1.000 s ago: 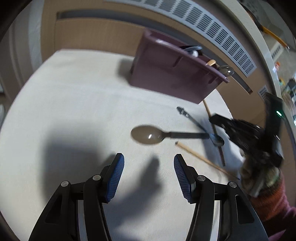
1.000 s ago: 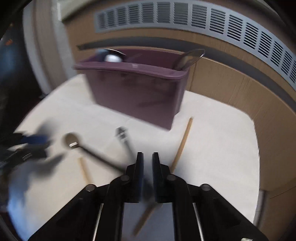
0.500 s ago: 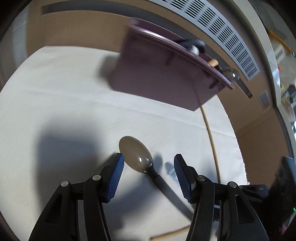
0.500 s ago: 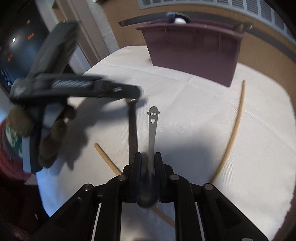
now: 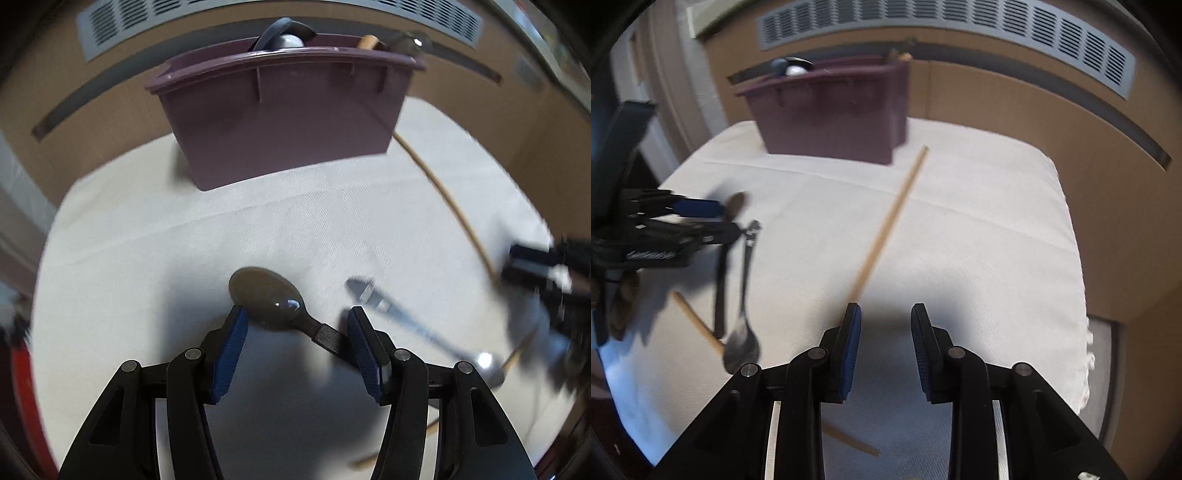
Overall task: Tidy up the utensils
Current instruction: 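Grasp the brown plastic spoon with the left tool while the right tool grasps a wooden chopstick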
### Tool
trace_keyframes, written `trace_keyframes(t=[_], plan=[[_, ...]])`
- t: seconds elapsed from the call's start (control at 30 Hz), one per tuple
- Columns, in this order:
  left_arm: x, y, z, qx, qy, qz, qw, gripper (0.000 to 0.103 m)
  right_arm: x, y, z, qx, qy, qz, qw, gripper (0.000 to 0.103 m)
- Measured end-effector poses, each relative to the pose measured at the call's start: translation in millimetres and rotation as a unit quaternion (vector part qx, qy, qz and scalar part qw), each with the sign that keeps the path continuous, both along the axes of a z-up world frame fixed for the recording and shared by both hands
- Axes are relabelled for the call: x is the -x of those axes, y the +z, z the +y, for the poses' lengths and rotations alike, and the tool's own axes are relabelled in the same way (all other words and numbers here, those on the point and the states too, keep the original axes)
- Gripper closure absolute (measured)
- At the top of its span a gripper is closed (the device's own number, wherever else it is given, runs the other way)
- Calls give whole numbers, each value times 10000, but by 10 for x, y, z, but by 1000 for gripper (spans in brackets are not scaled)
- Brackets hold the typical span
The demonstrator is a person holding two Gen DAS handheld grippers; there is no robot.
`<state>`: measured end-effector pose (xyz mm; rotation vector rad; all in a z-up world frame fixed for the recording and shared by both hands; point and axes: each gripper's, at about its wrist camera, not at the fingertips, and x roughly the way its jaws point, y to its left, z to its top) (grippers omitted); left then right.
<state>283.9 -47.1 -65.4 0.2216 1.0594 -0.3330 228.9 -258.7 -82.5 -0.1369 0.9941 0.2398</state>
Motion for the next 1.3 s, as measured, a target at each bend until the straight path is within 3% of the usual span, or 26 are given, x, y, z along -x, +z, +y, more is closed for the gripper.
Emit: trace_keyframes(t=[0.13, 0.2, 0.23, 0.3, 0.37, 0.43, 0.5, 0.6, 0.73, 0.83, 0.93, 1.07, 1.17, 1.3], plan=[[63, 46, 237, -633, 166, -225, 9976, 46, 53, 0, -49, -83, -86, -62, 9999, 74], [80, 84, 347, -457, 377, -113, 9982, 46, 47, -4, -51, -178, -152, -39, 9997, 69], [75, 94, 412, -173, 512, 93, 9985, 46, 49, -6, -54, -249, -190, -35, 9995, 67], [26, 59, 541, 444, 932, 703, 9922, 46, 52, -10, -46, -338, -213, -13, 9992, 61], [-22, 26, 588, 703, 1215, 987, 9852, 46, 74, -6, -42, -374, -195, 39, 9991, 57], [-64, 42, 573, 785, 1317, 947, 9836, 46, 101, -10, -46, -486, -150, 107, 9986, 51], [-138, 41, 426, 960, 1232, 885, 9838, 46, 125, -15, -45, -642, -45, 189, 9977, 35], [-197, 17, 226, 892, 936, 640, 9895, 46, 123, -19, -7, -732, 170, 355, 9965, 22], [-263, -15, -179, 761, 185, 279, 9965, 46, 178, -33, 100, -394, 400, 268, 9981, 19], [-204, -29, -262, 399, 89, 81, 9991, 44, 240, -38, 141, -263, 345, 105, 9990, 19], [-185, -44, -223, 273, 226, 61, 9994, 44, 269, -33, 168, -182, 295, 66, 9994, 19], [-214, -46, -154, 409, 593, 148, 9973, 44, 283, -34, 207, -13, 310, 46, 9995, 19], [-253, -63, -273, 225, 1013, 157, 9945, 44, 286, -30, 196, -8, 315, 42, 9995, 20], [-306, -60, -383, 228, 1199, 144, 9924, 46, 323, -18, 215, 99, 319, -37, 9994, 24]])
